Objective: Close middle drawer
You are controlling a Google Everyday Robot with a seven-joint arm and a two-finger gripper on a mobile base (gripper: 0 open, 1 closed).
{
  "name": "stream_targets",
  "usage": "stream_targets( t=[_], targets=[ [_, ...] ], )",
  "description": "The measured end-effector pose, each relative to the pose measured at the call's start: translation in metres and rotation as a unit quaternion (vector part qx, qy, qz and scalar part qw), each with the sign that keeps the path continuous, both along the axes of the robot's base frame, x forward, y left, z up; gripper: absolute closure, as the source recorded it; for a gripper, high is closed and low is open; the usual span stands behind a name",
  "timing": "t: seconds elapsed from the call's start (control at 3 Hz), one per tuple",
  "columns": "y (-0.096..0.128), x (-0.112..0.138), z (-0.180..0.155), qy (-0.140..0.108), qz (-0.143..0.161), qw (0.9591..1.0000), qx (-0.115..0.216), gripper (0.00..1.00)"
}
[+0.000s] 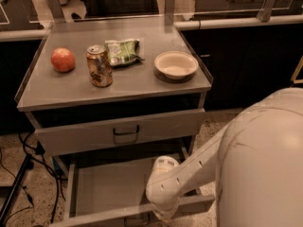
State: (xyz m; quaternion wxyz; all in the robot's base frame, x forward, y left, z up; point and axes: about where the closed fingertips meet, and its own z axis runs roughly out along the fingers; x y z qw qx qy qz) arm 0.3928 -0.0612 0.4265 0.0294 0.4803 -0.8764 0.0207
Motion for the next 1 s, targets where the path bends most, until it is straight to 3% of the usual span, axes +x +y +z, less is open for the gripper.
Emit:
stream_targets(
  t=[0.33,0.67,1.0],
  targets=[
    [0.003,0.009,0.005,-0.010,-0.001,0.9999,0.001,1.00],
    [0.024,0.070,0.037,-0.067,-0.001,0.9976,0.017,1.00],
    [0.024,0.070,0.037,-0.067,-0.001,0.9976,0.017,1.00]
  ],
)
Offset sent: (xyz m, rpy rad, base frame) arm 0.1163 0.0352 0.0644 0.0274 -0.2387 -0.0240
